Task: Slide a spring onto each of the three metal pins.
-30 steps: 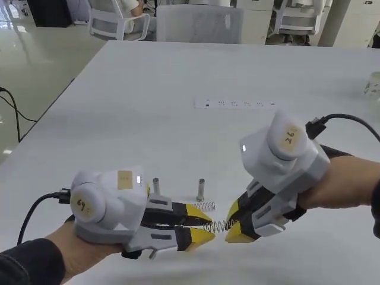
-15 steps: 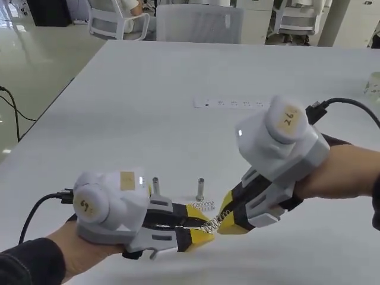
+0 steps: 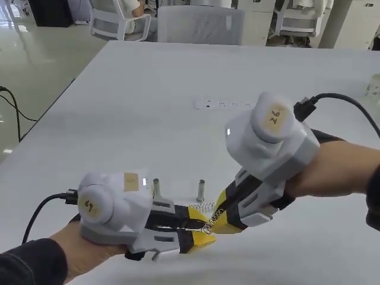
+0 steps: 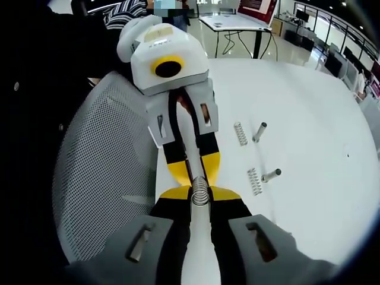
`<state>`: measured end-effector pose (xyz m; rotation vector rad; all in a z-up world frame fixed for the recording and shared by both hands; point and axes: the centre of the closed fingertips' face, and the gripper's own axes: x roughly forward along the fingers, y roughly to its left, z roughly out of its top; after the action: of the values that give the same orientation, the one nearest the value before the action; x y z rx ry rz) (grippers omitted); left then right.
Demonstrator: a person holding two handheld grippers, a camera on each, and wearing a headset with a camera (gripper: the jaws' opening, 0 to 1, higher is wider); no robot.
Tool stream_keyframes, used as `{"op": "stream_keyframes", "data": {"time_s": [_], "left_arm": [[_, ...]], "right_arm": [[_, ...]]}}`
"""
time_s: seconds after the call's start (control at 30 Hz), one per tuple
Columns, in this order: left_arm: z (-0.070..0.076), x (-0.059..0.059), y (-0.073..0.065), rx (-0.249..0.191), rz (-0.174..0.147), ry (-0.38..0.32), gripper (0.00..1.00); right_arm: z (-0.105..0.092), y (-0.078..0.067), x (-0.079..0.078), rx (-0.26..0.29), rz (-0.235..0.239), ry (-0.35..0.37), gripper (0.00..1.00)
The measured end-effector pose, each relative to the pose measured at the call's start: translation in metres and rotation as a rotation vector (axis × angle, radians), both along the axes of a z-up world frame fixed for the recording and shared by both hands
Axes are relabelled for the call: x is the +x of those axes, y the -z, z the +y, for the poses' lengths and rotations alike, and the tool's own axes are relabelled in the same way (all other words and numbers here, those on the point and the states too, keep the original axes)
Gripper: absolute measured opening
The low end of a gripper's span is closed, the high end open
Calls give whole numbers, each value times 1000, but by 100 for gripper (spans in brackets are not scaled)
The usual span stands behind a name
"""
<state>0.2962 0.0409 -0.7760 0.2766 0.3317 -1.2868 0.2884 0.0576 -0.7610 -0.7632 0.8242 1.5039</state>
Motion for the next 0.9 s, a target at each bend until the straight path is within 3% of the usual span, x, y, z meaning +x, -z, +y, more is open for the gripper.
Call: {"op": "stream_keyframes", "data": {"time_s": [0.9], "left_arm": [[4, 4, -1, -13, 9, -28, 11]], "right_arm": [[4, 0, 8, -13, -32, 6, 12]]}}
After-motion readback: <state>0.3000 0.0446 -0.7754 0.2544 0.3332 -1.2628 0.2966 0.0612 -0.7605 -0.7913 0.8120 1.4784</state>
